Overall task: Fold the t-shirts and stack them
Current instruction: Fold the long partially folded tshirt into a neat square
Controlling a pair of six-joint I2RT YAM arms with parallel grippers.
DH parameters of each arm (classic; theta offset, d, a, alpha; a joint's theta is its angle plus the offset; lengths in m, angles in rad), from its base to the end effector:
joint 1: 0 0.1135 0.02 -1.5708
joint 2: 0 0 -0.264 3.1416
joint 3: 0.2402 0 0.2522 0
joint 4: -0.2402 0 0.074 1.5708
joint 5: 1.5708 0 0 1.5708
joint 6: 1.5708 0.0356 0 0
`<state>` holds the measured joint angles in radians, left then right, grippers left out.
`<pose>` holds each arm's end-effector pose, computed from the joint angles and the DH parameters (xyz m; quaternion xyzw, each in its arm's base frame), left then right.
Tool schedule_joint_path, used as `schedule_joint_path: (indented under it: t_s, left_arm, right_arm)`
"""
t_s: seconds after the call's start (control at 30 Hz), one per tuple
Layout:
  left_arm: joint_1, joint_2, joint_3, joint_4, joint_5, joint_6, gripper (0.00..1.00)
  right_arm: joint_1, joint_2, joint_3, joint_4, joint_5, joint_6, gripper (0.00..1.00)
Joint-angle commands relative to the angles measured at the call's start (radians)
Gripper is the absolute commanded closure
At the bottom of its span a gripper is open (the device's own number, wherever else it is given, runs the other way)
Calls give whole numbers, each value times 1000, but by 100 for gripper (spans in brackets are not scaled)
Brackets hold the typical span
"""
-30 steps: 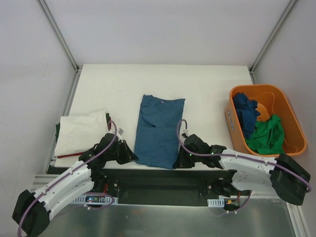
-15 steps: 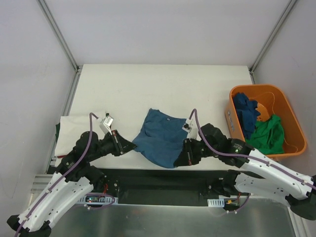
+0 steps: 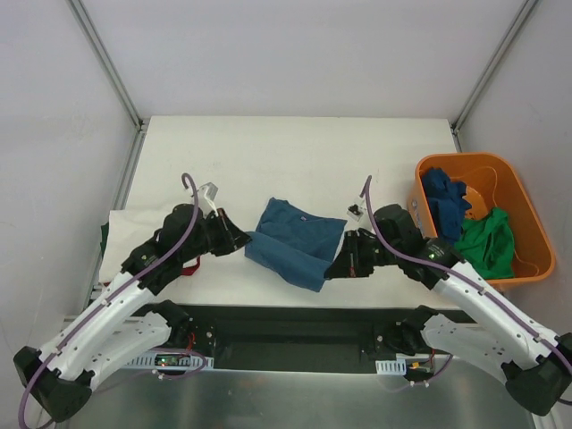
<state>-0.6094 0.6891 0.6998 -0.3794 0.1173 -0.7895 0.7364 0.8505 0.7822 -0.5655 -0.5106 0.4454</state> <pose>0.1309 -0.0965 0.3046 -0.0410 0.8230 -0.4004 0.4009 0.1209 0.1331 0.2928 -0.2380 0.8377 0.4305 0.2373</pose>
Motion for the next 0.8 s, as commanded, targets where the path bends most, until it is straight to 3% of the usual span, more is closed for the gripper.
schedule_joint_path:
  t_s: [0.0,0.37,0.77]
  left_arm:
    - [0,98,84,106,-145,81,100]
    - [13,450,259,157,-258,147,100]
    - [118,865,480,214,-22,184,100]
  right_arm:
    - [-92,28,49,-27,-69,-86,99]
    - [-273,237,134,-17,-86,-178,99]
    - [-414,485,170,73,-114,-198,99]
